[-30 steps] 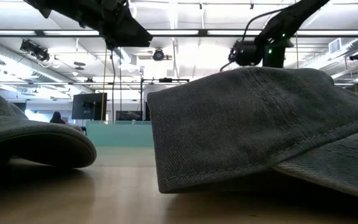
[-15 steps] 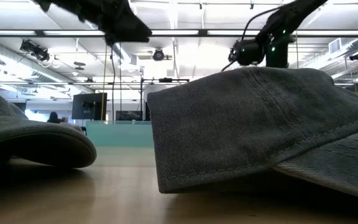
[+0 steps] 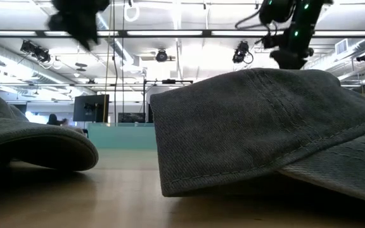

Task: Pick & Place hat
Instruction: Put the left blue cap into the blue bin

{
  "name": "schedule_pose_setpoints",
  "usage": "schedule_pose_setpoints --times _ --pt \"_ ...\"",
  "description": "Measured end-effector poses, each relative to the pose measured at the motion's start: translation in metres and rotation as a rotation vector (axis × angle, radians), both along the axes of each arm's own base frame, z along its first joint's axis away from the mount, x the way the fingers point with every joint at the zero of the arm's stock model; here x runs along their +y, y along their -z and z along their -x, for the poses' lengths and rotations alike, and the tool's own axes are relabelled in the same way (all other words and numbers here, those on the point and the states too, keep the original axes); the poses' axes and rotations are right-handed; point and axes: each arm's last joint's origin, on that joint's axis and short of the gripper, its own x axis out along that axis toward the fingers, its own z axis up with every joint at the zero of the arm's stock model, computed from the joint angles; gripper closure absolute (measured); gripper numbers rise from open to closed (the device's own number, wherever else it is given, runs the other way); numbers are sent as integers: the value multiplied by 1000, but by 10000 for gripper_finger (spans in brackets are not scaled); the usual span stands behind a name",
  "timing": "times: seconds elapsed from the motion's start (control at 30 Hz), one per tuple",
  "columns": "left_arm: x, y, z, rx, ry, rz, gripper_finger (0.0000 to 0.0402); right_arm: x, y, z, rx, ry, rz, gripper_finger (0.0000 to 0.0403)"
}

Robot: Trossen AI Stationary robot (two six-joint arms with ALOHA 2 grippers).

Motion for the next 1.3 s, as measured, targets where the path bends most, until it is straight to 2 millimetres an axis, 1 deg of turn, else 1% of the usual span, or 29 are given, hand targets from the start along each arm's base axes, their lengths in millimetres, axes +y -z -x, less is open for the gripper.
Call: schedule_pose_setpoints --times 0.07,0.2,0.33,0.47,0.57,0.7,0.9,1.03,1.1,1.2,1.3 --pt "-5 13 6 65 -70 64 236 7 -5 2 -55 -15 -15 263" --pt "-21 47 16 177 -171 207 236 16 -12 1 -125 -45 -15 272" --pt "-36 77 26 252 -258 273 236 20 -13 -3 -147 -77 -12 278" --pt "-49 99 38 314 -349 323 236 19 -13 -9 -178 -88 2 279" --pt "-56 107 44 340 -375 330 236 18 -15 -12 -216 -92 22 279" --pt "-63 113 48 323 -393 326 236 16 -17 -15 -252 -94 40 279" --pt "-73 127 43 223 -345 382 236 16 -17 -15 -250 -94 39 279" --pt "-73 142 43 182 -338 382 237 16 -17 -15 -249 -94 39 279" --pt "-71 148 46 180 -345 350 241 16 -17 -15 -249 -94 39 279" --pt "-68 154 50 185 -352 317 270 16 -17 -15 -249 -93 40 279" --pt "-68 155 50 184 -345 312 328 16 -17 -15 -249 -93 40 279"
